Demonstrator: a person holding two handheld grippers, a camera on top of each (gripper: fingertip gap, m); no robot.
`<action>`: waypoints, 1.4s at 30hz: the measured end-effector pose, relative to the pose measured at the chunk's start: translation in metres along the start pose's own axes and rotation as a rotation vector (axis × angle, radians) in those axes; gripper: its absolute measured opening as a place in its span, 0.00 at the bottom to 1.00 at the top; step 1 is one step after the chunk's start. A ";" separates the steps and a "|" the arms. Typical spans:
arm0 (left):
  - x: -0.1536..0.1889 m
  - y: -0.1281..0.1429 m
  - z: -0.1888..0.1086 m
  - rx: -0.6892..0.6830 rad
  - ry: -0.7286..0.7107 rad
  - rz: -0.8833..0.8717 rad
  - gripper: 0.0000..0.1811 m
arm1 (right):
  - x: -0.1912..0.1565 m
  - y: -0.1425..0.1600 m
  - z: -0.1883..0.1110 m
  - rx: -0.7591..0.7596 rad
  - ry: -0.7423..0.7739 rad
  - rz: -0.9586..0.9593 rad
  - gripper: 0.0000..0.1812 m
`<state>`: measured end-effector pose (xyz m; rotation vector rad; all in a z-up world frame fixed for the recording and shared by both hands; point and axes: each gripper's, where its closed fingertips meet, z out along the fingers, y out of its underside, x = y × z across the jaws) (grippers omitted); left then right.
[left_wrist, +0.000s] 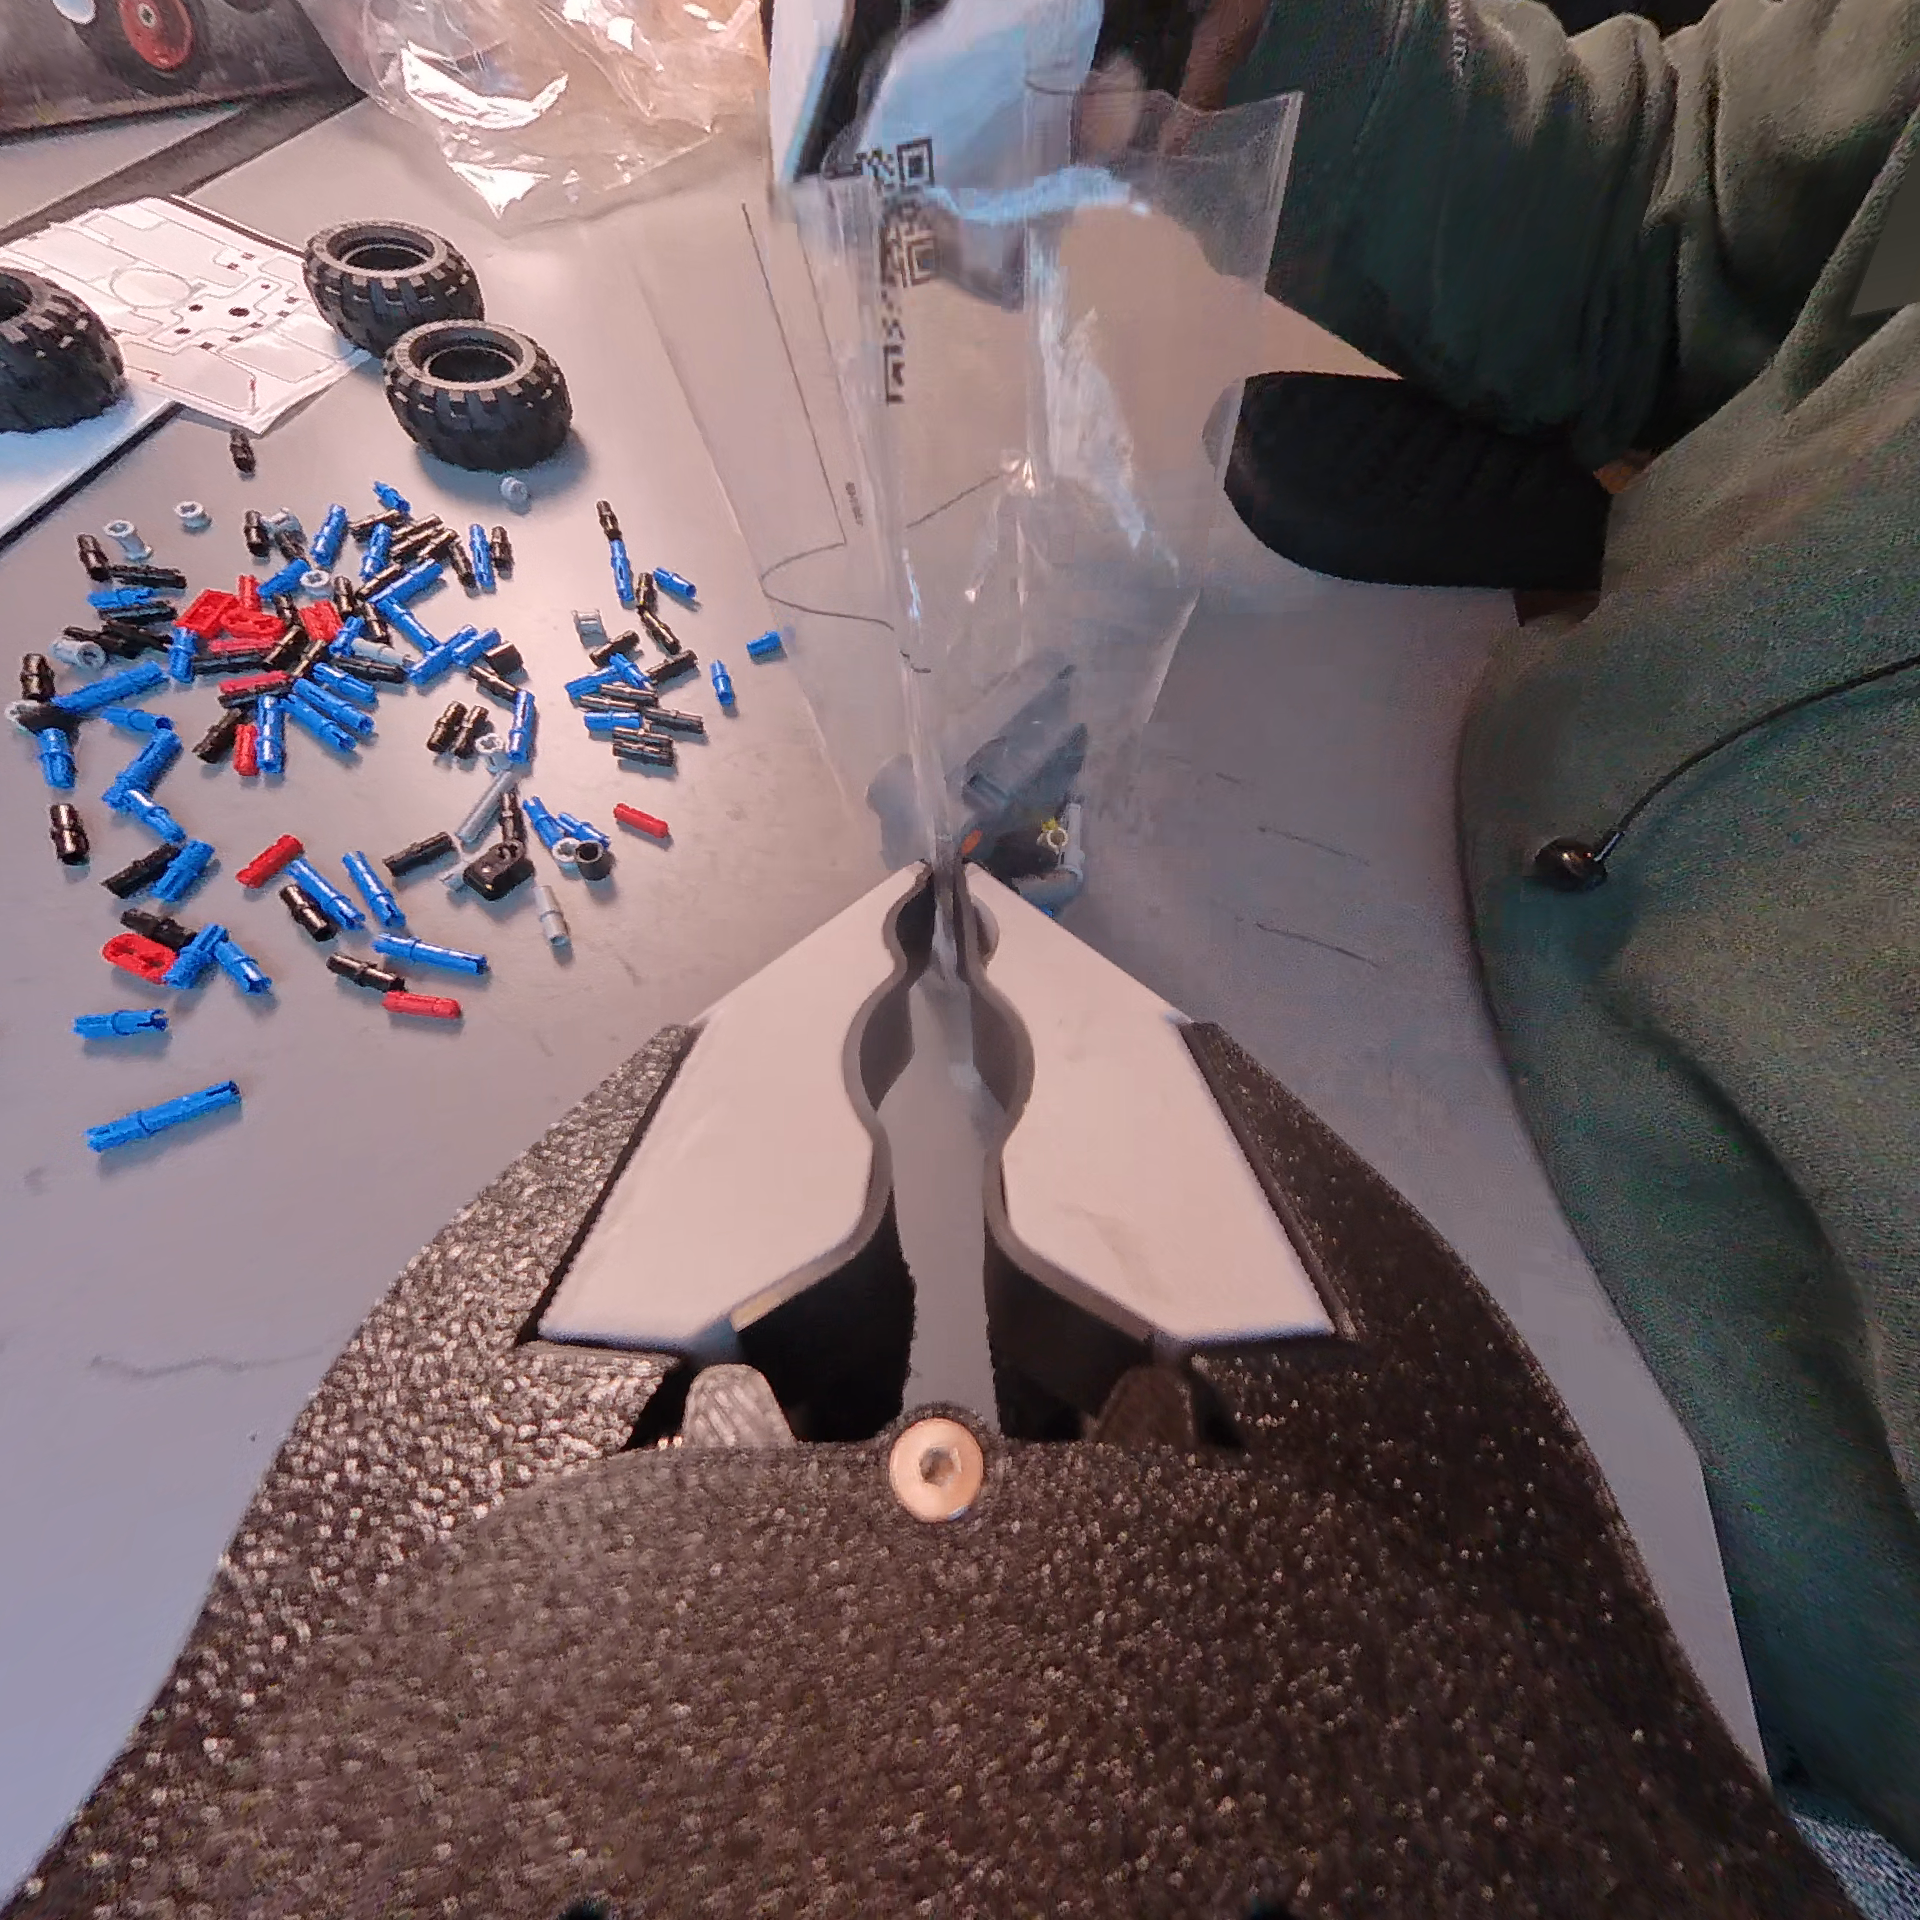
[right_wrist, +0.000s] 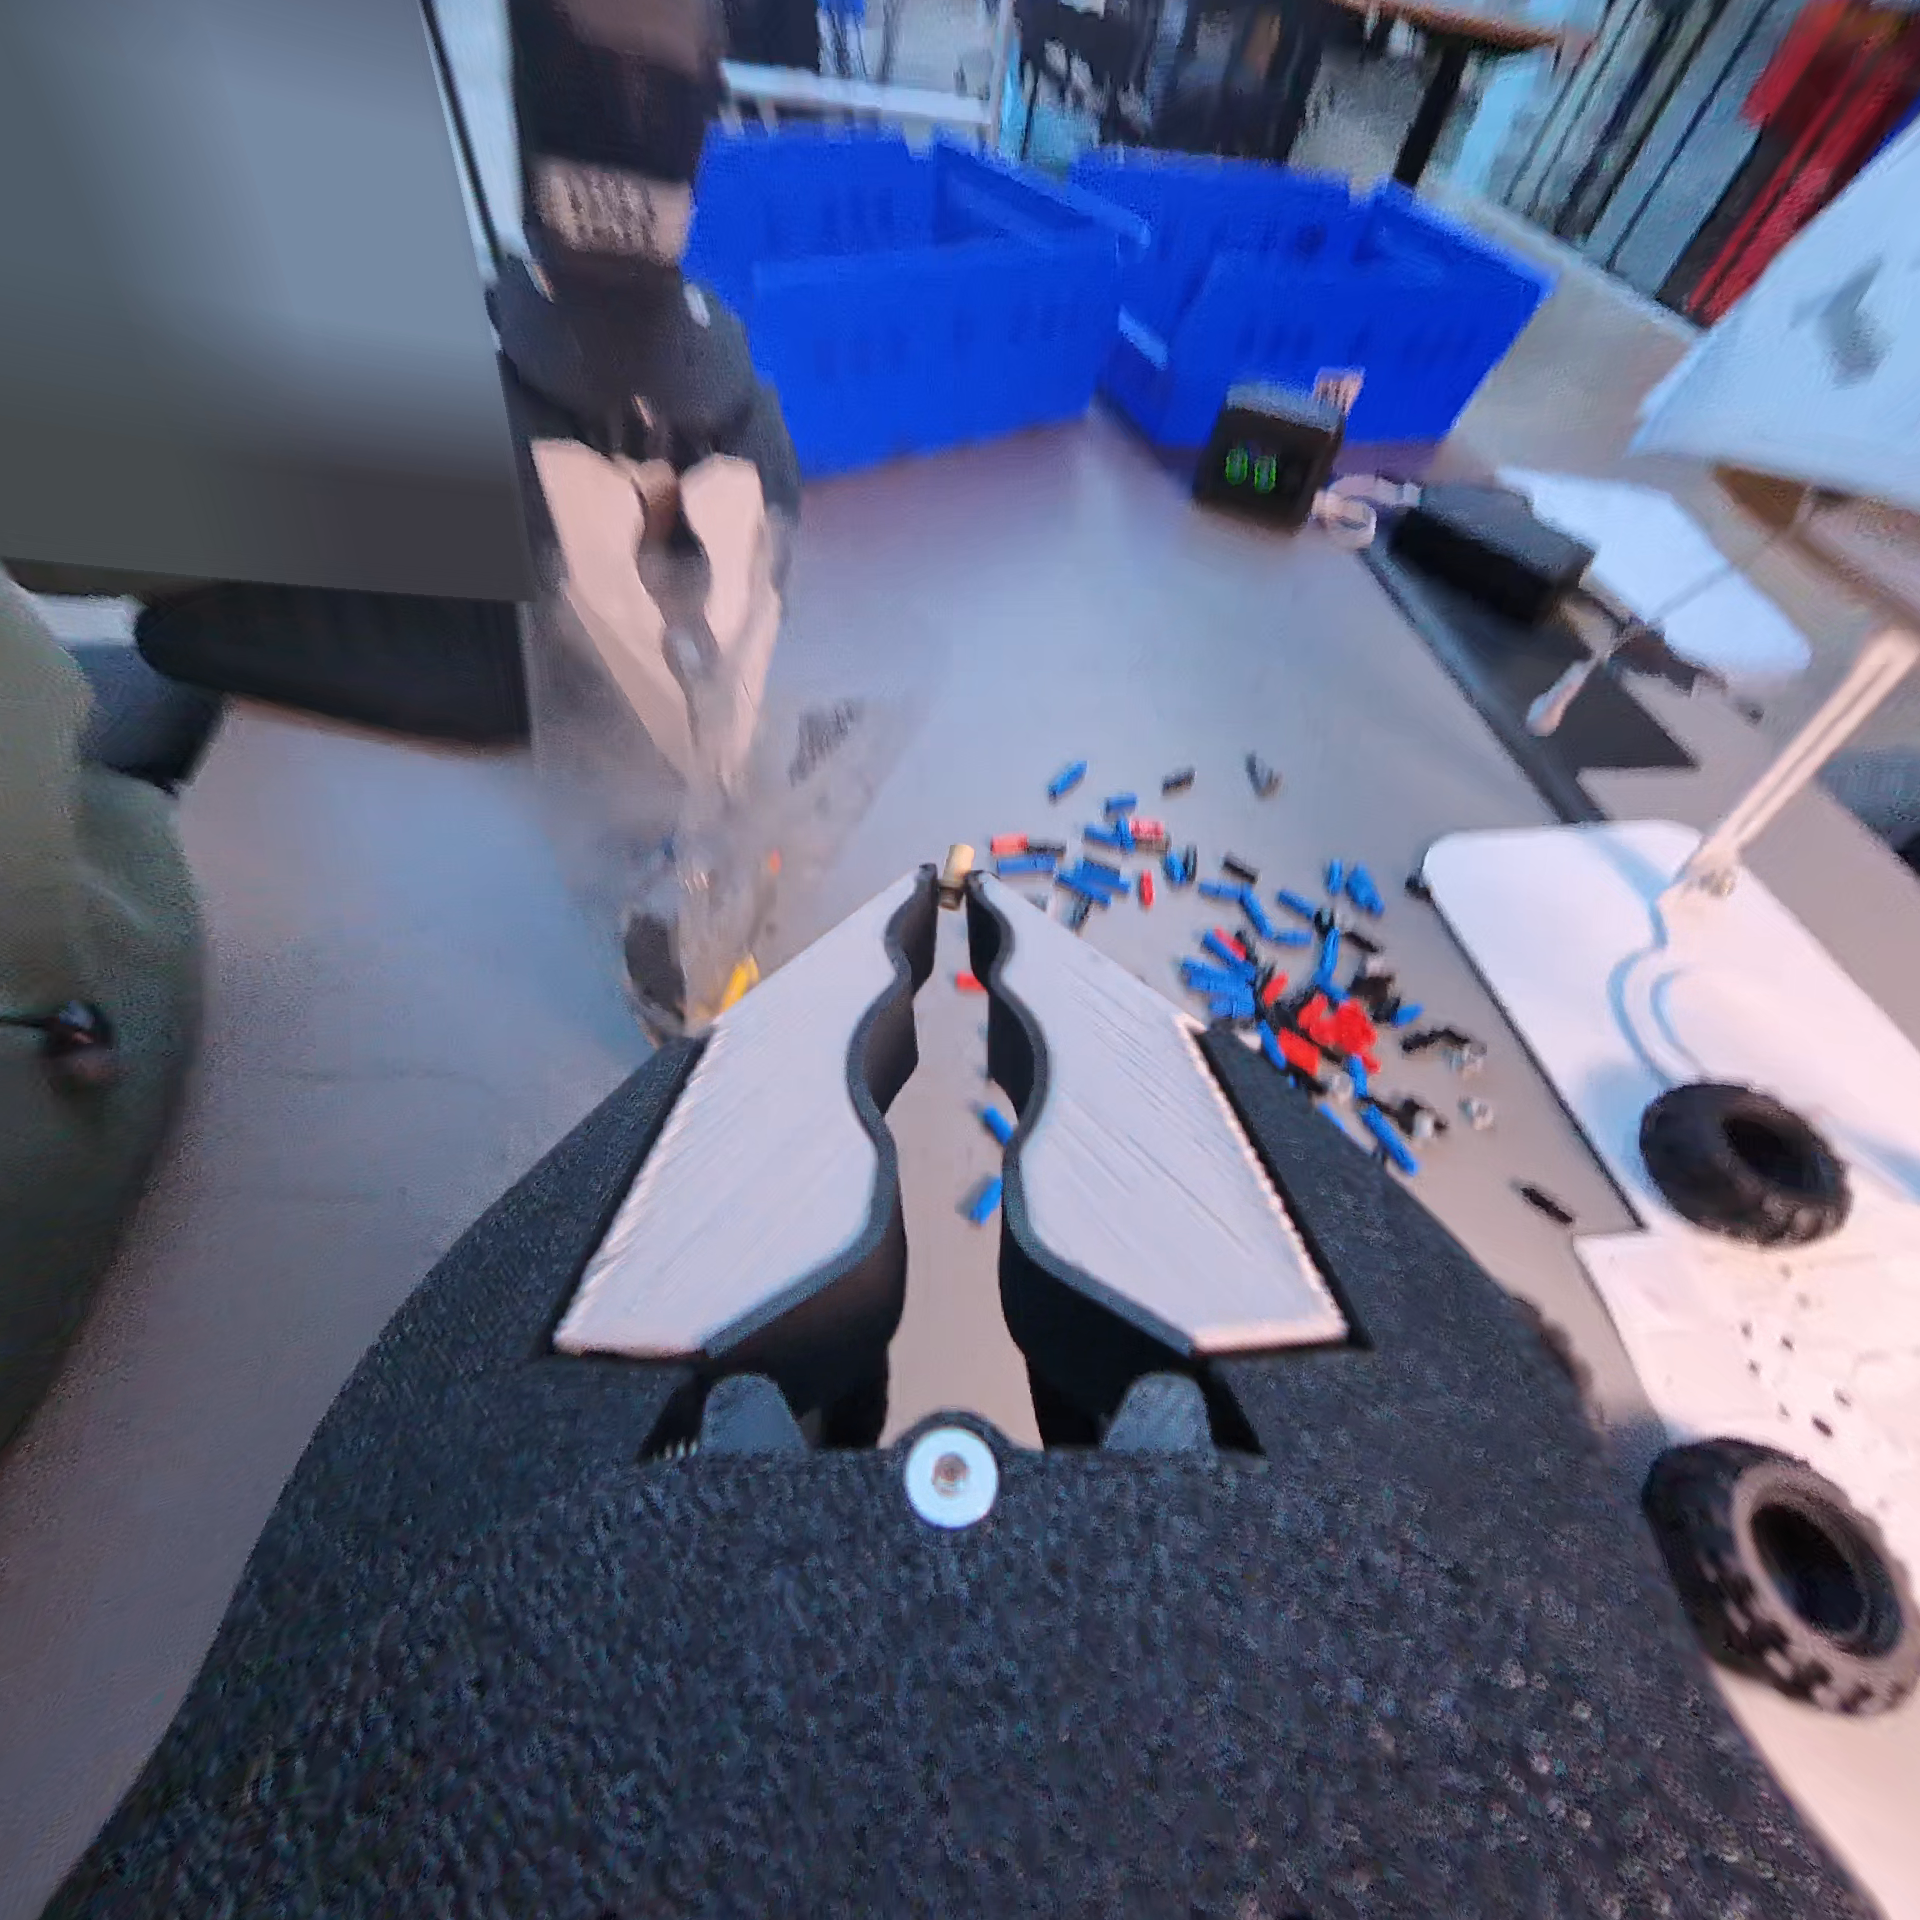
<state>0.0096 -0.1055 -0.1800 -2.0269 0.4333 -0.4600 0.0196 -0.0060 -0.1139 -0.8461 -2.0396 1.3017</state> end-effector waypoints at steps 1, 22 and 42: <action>0.000 -0.001 0.001 0.004 -0.001 0.001 0.01 | -0.002 -0.020 -0.006 0.053 -0.020 -0.007 0.03; 0.002 -0.001 0.001 0.018 -0.010 0.017 0.01 | -0.024 -0.013 -0.013 -0.034 -0.192 0.025 0.18; 0.008 0.004 0.006 0.001 0.014 0.069 0.02 | -0.058 0.045 0.005 -0.078 -0.140 -0.046 0.01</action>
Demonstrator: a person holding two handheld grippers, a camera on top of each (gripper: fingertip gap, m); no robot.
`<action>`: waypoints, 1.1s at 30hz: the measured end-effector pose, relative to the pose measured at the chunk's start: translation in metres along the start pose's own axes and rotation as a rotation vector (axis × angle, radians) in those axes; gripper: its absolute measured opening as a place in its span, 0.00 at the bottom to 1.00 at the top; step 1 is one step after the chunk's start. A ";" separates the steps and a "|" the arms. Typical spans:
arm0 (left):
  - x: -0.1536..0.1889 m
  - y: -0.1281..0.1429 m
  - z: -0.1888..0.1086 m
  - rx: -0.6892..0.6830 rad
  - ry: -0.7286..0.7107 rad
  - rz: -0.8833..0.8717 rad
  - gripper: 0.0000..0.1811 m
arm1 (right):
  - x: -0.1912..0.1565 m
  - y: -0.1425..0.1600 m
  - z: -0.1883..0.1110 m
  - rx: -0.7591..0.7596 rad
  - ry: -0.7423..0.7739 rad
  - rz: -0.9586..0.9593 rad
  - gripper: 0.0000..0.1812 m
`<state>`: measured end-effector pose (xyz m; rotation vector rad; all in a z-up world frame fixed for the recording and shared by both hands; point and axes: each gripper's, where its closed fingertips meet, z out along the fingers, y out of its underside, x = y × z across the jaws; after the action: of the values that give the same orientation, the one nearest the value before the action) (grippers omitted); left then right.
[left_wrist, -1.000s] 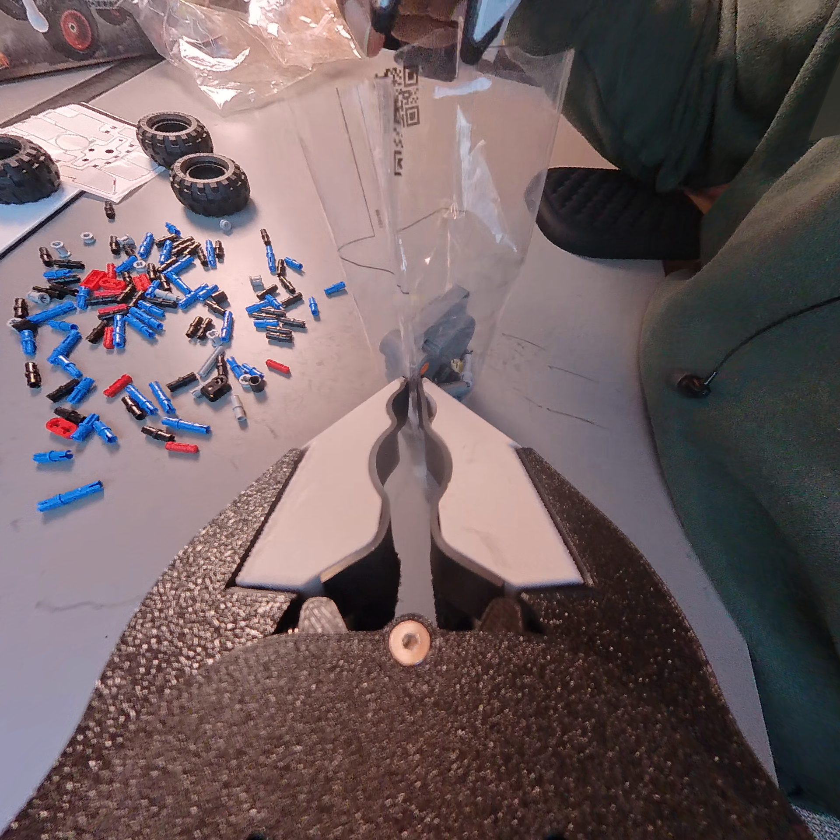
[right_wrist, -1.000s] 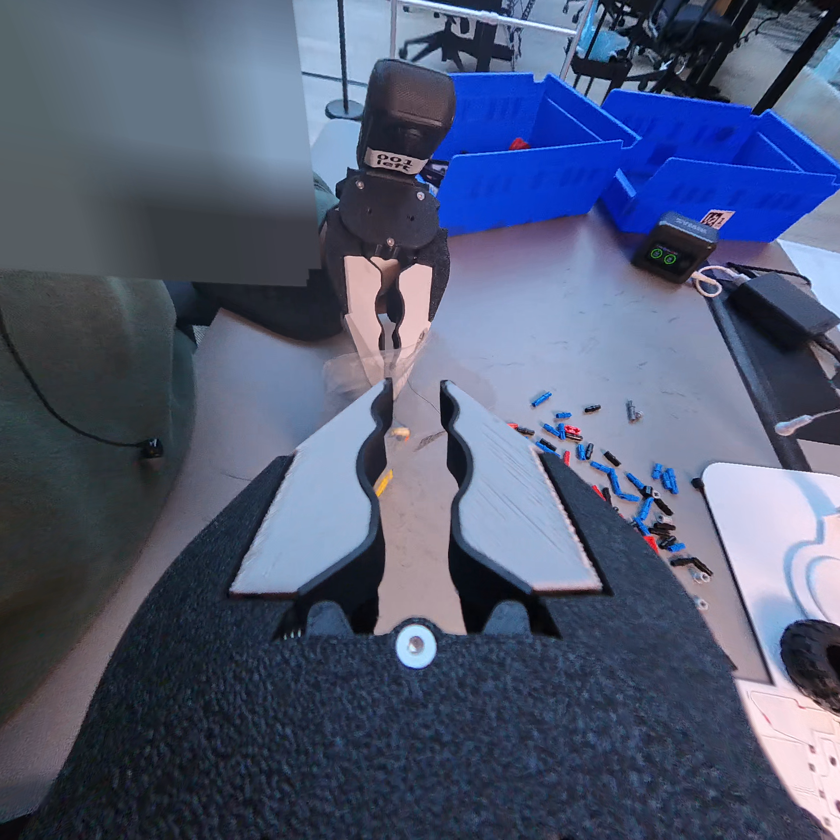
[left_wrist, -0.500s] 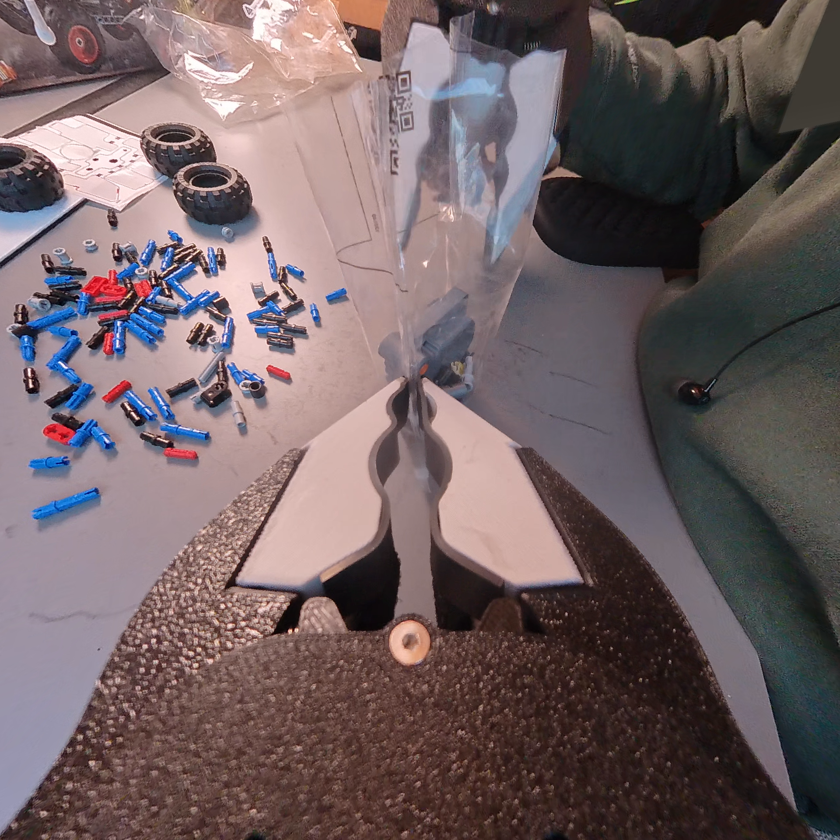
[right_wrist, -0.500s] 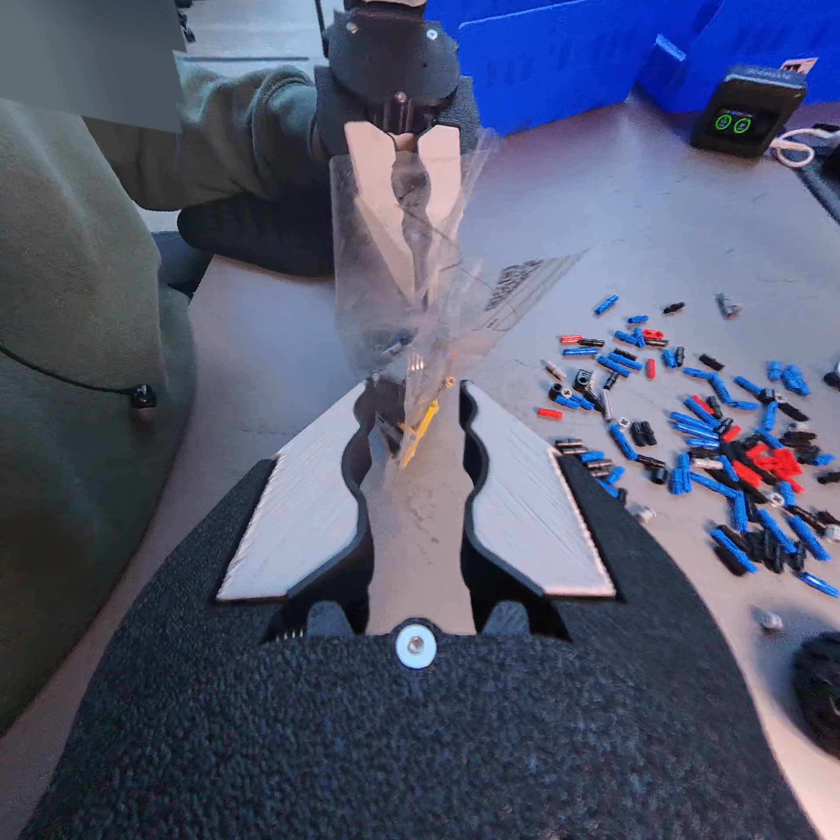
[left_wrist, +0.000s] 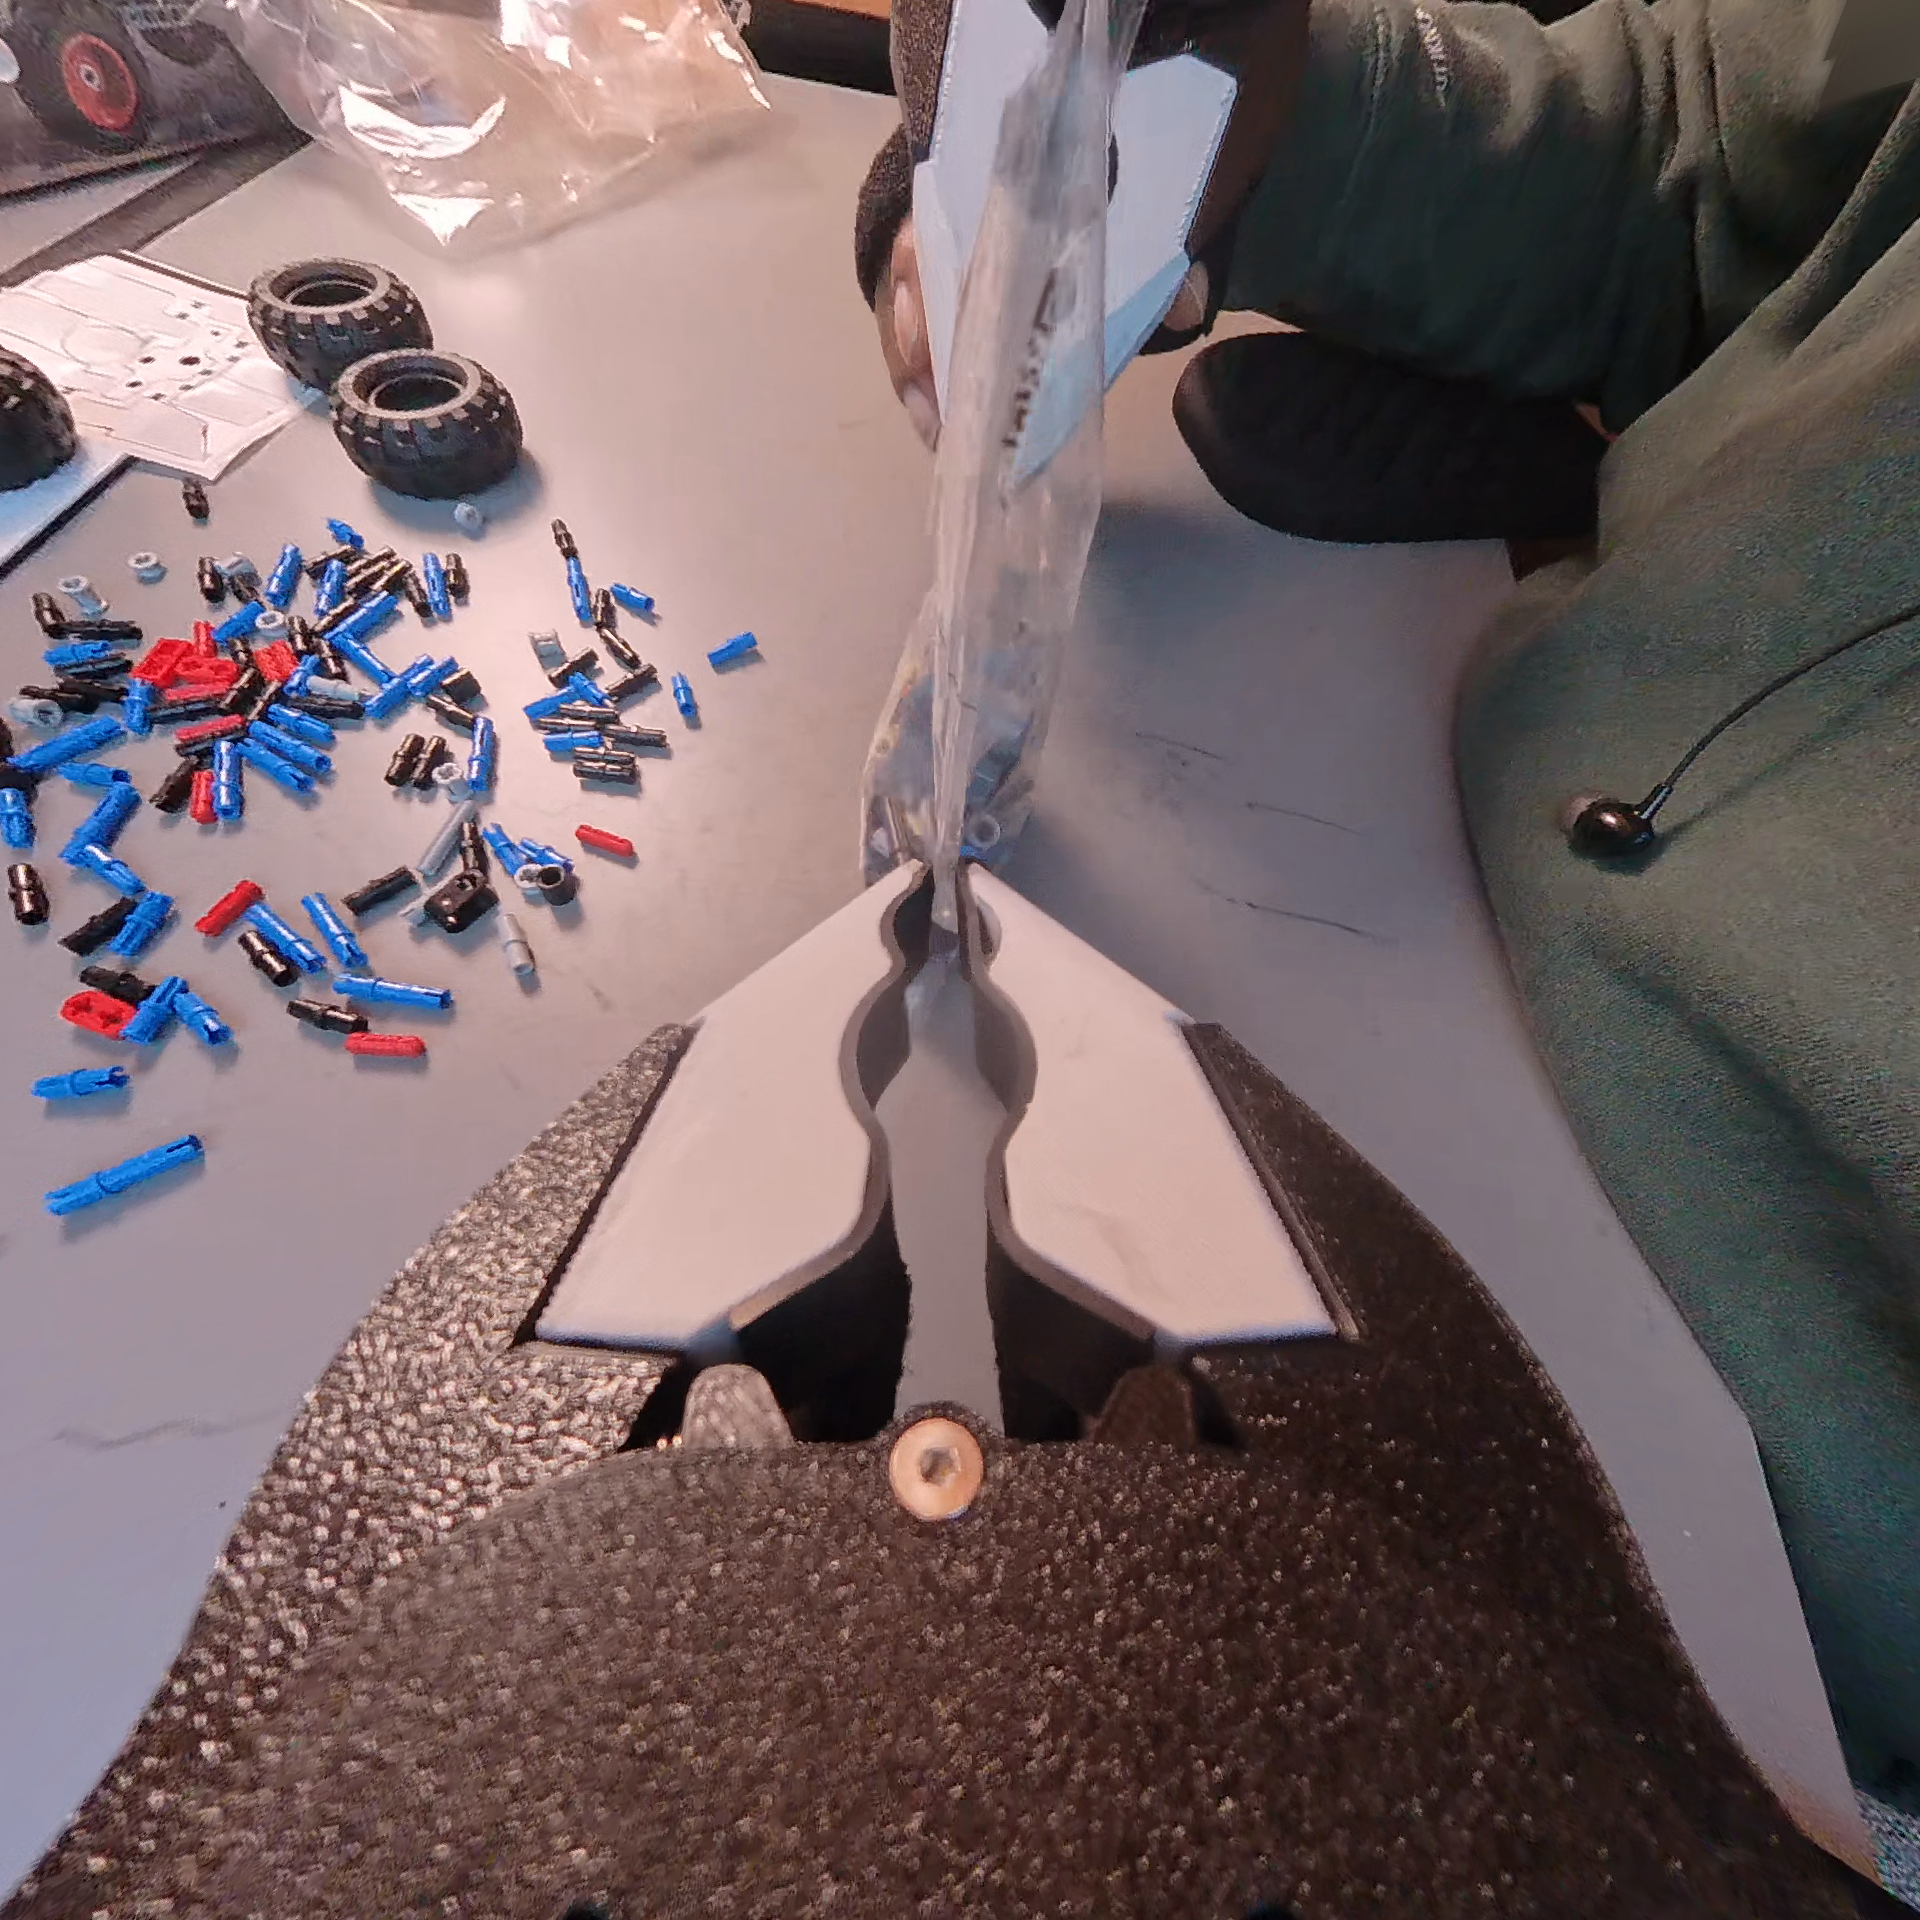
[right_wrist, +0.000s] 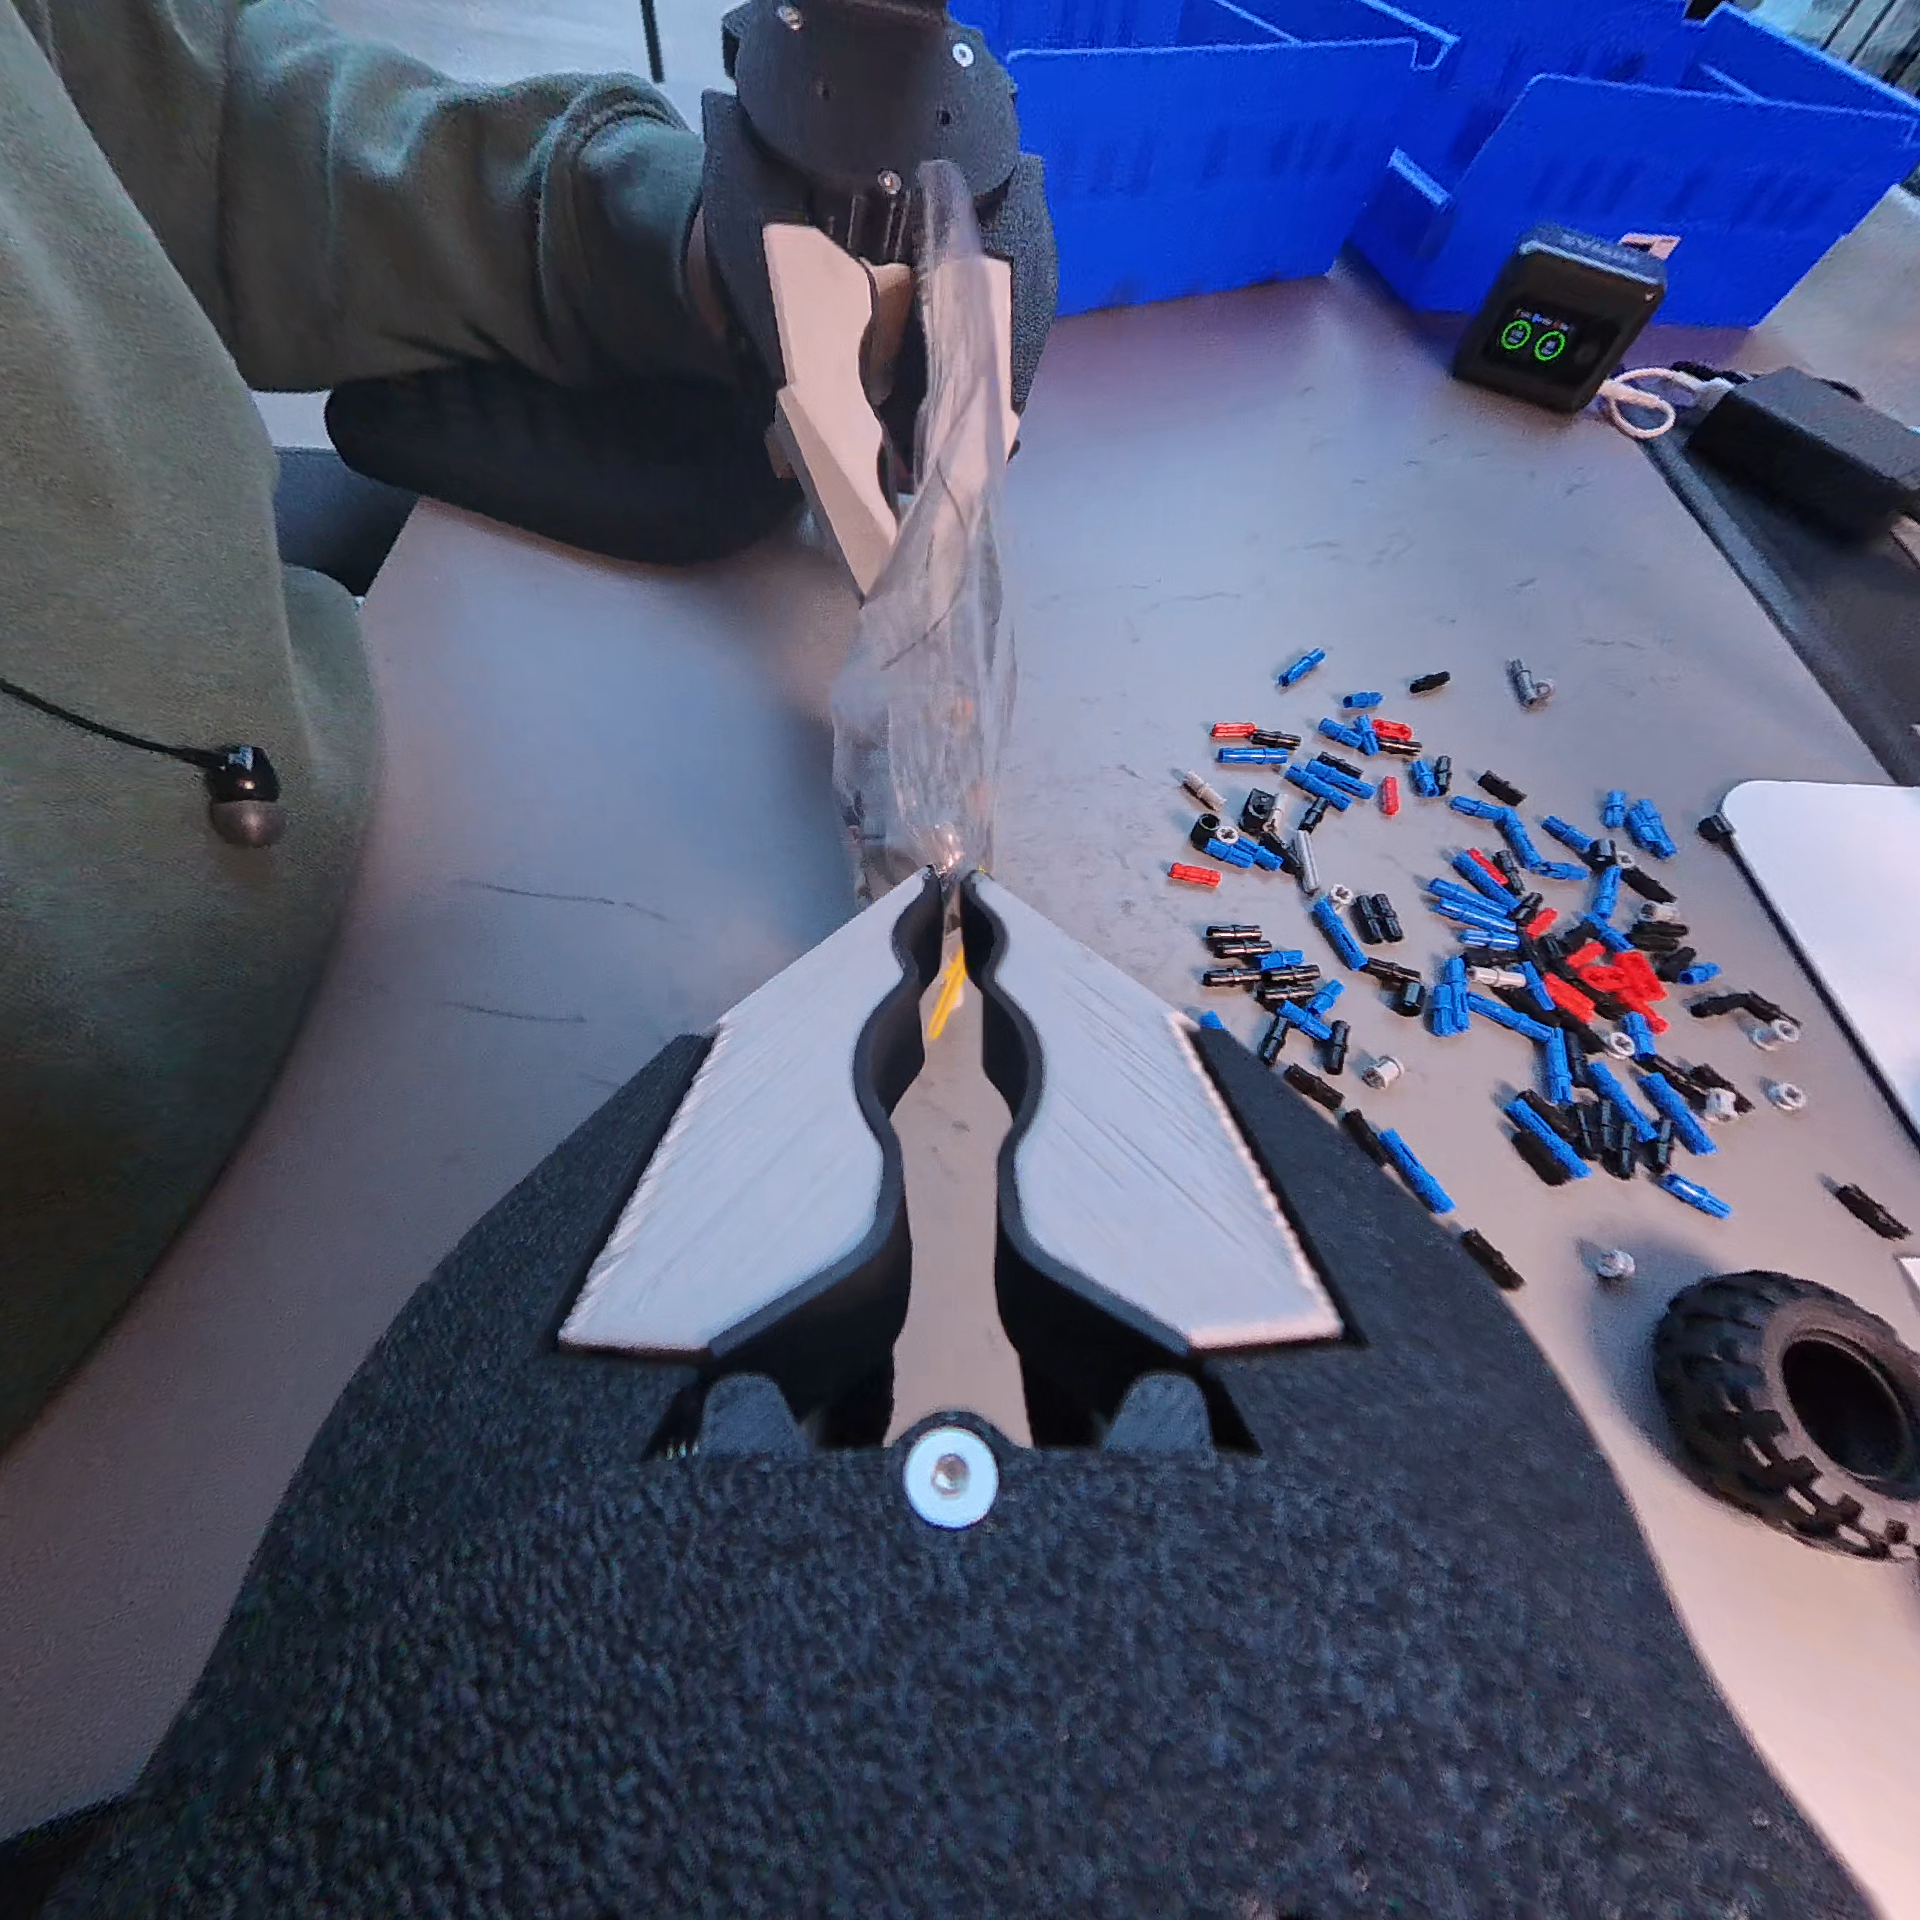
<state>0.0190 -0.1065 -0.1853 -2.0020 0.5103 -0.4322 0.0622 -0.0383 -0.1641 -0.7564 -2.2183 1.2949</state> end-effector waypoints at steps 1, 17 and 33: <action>0.001 -0.002 -0.001 0.007 0.002 0.003 0.05 | -0.002 0.000 -0.002 -0.004 -0.006 -0.011 0.02; -0.005 -0.038 0.013 0.103 0.029 -0.015 0.00 | 0.009 -0.007 -0.014 0.104 0.020 0.063 0.00; 0.002 -0.016 0.009 0.005 0.018 0.036 0.03 | -0.005 -0.009 0.004 0.074 0.055 -0.001 0.05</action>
<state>0.0283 -0.0941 -0.1746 -1.9826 0.5550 -0.4287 0.0615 -0.0482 -0.1589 -0.7536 -2.1149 1.3318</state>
